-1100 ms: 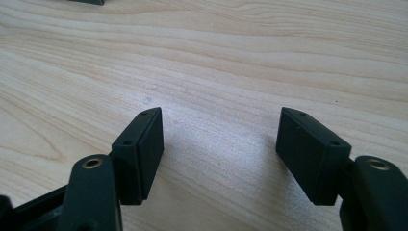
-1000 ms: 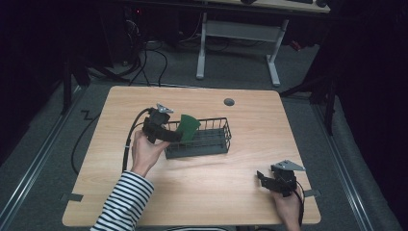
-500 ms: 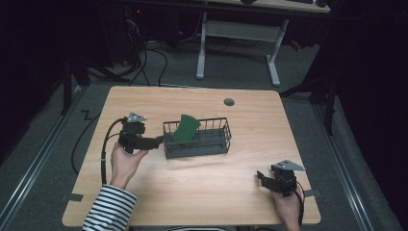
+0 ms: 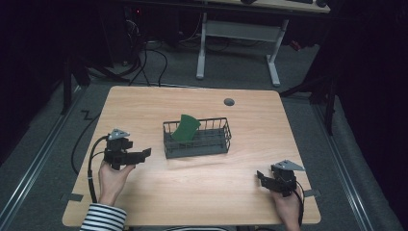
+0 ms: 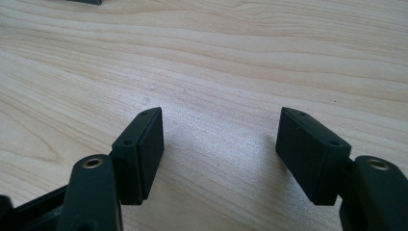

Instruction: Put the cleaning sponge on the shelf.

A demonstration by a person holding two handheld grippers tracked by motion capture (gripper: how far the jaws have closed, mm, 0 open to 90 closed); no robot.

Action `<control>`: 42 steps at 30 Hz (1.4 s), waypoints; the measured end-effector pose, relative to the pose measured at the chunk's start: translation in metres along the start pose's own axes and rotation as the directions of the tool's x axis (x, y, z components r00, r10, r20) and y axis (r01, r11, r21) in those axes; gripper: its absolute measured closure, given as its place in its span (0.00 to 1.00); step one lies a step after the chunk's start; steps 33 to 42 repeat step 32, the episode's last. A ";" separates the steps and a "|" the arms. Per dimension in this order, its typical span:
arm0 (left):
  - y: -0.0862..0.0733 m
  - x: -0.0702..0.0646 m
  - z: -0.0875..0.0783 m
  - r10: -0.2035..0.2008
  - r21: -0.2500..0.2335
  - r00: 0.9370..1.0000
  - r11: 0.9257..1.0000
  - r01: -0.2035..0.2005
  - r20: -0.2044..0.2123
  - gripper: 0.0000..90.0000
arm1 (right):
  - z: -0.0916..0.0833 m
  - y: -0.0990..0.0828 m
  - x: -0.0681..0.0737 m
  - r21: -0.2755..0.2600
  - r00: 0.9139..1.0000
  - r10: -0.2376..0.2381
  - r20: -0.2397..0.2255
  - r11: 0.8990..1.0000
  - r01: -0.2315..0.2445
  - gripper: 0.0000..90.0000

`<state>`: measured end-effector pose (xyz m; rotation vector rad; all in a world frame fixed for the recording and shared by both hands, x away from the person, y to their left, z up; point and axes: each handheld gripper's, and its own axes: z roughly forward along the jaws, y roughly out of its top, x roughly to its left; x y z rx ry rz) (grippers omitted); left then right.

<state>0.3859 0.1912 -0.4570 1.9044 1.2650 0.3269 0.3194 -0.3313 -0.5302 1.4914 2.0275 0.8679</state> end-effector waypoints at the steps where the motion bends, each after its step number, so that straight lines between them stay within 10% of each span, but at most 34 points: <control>1: -0.004 0.002 0.000 -0.008 -0.002 1.000 1.000 0.008 -0.005 0.22 | 0.000 0.000 0.000 0.000 1.000 0.000 0.001 1.000 0.000 0.38; 13: -0.057 0.019 0.021 -0.083 0.025 0.993 0.996 0.086 -0.083 0.21 | 0.000 0.000 0.000 0.001 1.000 -0.001 0.003 1.000 0.001 0.37; 18: -0.069 0.020 0.028 -0.062 0.027 0.985 0.997 0.067 -0.164 0.21 | 0.000 0.000 0.001 0.000 1.000 -0.004 0.003 1.000 0.004 0.37; 23: -0.076 0.011 0.035 0.039 0.025 0.965 0.999 -0.033 -0.260 0.20 | 0.000 0.000 0.001 0.001 1.000 -0.002 0.004 1.000 0.002 0.37; 42: -0.075 0.010 0.035 0.030 0.024 0.967 0.999 -0.025 -0.253 0.19 | 0.000 0.000 0.000 -0.001 1.000 0.000 0.003 1.000 0.000 0.38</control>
